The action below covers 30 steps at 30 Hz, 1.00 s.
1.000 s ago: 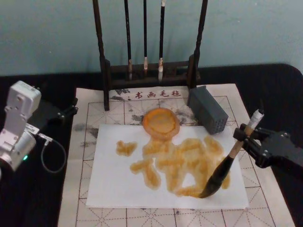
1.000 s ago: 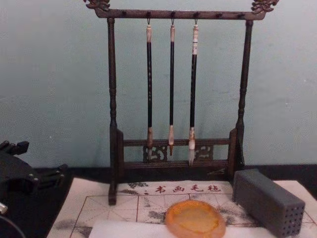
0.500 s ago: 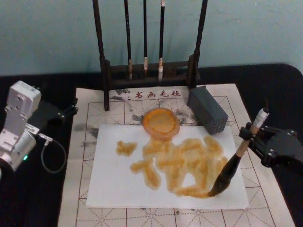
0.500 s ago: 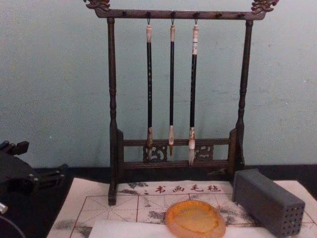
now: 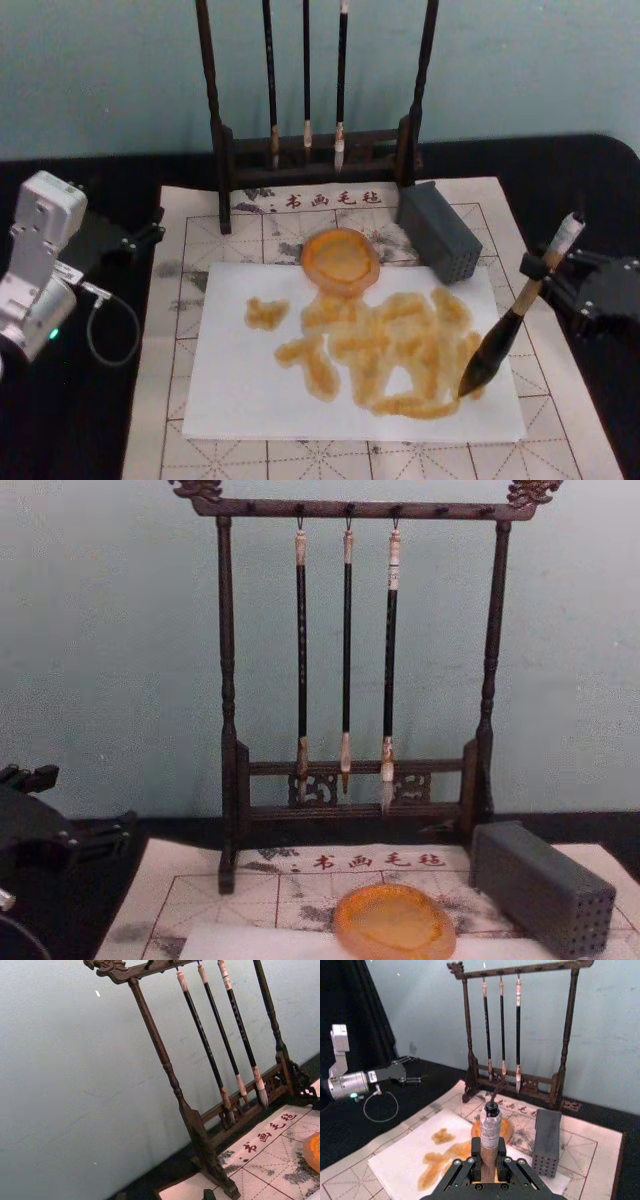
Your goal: Pick up the brush from the inkstone, write on the paper, then place the brush back to its original position.
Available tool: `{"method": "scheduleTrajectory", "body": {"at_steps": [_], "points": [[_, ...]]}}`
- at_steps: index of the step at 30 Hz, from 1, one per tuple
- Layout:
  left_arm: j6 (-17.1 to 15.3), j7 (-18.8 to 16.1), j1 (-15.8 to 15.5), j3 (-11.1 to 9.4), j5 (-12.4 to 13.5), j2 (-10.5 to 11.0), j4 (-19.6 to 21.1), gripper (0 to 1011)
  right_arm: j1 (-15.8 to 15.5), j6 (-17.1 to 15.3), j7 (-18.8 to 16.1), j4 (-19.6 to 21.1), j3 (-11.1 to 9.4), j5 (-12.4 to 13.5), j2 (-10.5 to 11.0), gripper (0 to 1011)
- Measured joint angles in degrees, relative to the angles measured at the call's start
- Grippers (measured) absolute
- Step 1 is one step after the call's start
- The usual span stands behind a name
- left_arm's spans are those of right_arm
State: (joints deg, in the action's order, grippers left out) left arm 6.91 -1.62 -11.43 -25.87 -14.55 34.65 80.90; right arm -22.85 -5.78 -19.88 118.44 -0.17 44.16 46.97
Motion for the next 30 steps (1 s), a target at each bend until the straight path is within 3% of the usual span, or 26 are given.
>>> {"method": "scheduleTrajectory", "body": {"at_steps": [7, 11, 18, 19, 25, 30], "points": [[0.00, 0.00, 0.00, 0.00, 0.00, 0.00, 0.00, 1001, 0.37, 1.00, -0.80, 0.25, -0.83, 0.15, -1.14, 181], [0.00, 0.00, 0.00, 0.00, 0.00, 0.00, 0.00, 1001, 1.61, 1.42, -1.44, -0.16, -0.90, 1.58, -2.19, 181], [0.00, 0.00, 0.00, 0.00, 0.00, 0.00, 0.00, 1001, 6.93, 1.80, -2.35, -3.35, 0.55, 8.38, -6.06, 181], [0.00, 0.00, 0.00, 0.00, 0.00, 0.00, 0.00, 1001, 6.93, 1.80, -2.35, -3.35, 0.55, 8.38, -6.06, 181], [0.00, 0.00, 0.00, 0.00, 0.00, 0.00, 0.00, 1001, 13.22, 0.64, -2.32, -7.91, 3.08, 15.12, -9.79, 181], [0.00, 0.00, 0.00, 0.00, 0.00, 0.00, 0.00, 1001, 18.18, -0.70, -1.25, -11.89, 5.40, 18.81, -12.57, 181]]}}
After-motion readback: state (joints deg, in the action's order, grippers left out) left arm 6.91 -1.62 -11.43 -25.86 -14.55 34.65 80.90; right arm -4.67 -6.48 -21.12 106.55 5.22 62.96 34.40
